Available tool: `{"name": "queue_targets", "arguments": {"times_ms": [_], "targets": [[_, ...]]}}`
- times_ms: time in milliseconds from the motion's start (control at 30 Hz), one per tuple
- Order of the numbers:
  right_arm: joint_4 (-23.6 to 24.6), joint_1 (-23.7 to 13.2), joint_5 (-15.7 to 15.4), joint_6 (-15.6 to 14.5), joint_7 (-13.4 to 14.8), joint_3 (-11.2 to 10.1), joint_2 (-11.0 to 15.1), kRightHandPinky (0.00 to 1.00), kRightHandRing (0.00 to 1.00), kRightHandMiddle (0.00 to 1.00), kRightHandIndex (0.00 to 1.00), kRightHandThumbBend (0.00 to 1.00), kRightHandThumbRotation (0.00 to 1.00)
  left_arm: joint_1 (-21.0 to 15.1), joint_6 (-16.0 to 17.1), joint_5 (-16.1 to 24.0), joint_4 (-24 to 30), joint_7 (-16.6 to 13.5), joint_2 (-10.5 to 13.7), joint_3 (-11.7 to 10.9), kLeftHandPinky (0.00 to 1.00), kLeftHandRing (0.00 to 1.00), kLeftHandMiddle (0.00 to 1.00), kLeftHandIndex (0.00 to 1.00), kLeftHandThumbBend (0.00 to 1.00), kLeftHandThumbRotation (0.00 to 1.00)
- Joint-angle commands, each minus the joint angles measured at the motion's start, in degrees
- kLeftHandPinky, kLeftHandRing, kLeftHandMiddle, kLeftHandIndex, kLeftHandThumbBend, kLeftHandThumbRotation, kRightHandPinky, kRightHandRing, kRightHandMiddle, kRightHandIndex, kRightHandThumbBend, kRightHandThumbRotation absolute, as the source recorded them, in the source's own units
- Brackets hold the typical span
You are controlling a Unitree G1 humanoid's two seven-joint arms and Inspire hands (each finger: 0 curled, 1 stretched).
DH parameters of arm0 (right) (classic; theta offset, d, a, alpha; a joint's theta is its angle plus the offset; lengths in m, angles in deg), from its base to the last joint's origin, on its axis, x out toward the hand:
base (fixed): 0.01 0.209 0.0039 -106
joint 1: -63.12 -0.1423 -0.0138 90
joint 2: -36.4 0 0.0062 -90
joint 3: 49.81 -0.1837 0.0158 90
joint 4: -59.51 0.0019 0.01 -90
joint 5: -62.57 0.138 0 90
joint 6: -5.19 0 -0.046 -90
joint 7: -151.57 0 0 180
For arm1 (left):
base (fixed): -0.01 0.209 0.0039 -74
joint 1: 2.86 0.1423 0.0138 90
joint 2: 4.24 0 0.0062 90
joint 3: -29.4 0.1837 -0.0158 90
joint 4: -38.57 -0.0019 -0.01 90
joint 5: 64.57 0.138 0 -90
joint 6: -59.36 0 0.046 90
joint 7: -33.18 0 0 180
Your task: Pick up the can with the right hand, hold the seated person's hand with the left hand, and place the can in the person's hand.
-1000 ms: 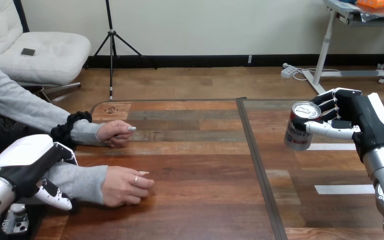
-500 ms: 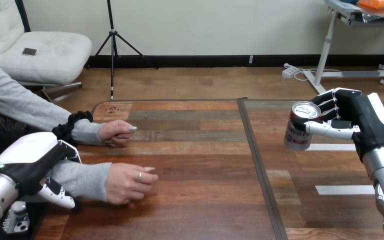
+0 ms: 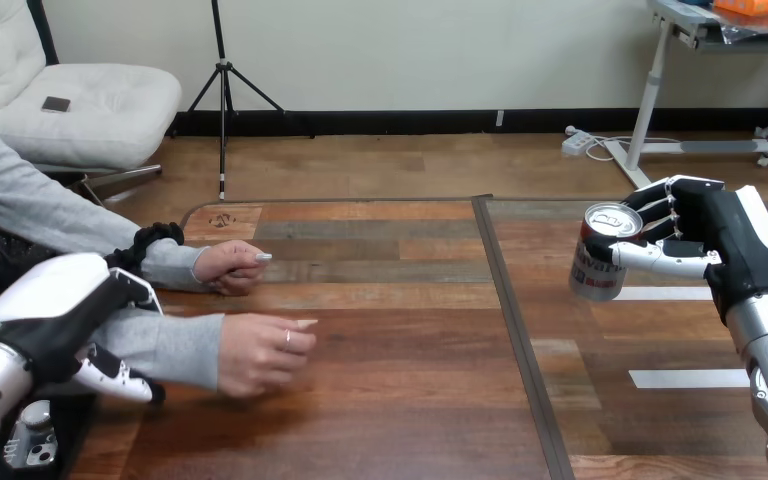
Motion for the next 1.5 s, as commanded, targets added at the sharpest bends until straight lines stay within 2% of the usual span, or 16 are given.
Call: {"name": "queue_targets", "arguments": {"times_ms": [0,433,600,1200,1467], "targets": [[3.32,-5.74,0.43,2.26,0.87,-0.22,0.82,0.34,0.38,0.42,0.45,0.7,0.0,-2.44,1.0,-1.82,4.99,-0.64,2.5,-3.83,0.34,0.39,0.45,0.48,0.77,0.0],[3.25,-5.71,0.82,1.95,0.47,-0.43,0.74,0.34,0.38,0.42,0.45,0.7,0.0,-2.09,3.17,-1.9,4.03,-1.3,1.91,-4.36,0.32,0.37,0.43,0.46,0.75,0.0],[3.31,-5.67,1.1,1.77,0.16,-0.58,0.67,0.34,0.38,0.42,0.45,0.7,0.0,-2.0,2.74,-0.51,4.29,-2.06,1.93,-4.41,0.33,0.38,0.44,0.47,0.75,0.0],[3.35,-5.45,0.36,2.2,0.71,-0.13,0.85,0.33,0.37,0.42,0.45,0.7,0.0,-1.75,2.0,-0.98,5.86,-2.15,1.11,-5.52,0.33,0.38,0.45,0.47,0.77,0.0],[3.33,-5.43,1.13,2.29,-0.02,-0.59,0.56,0.33,0.37,0.41,0.45,0.71,0.0,-1.75,2.8,-0.98,6.07,-2.26,1.09,-5.61,0.32,0.37,0.44,0.46,0.78,0.0]]}}
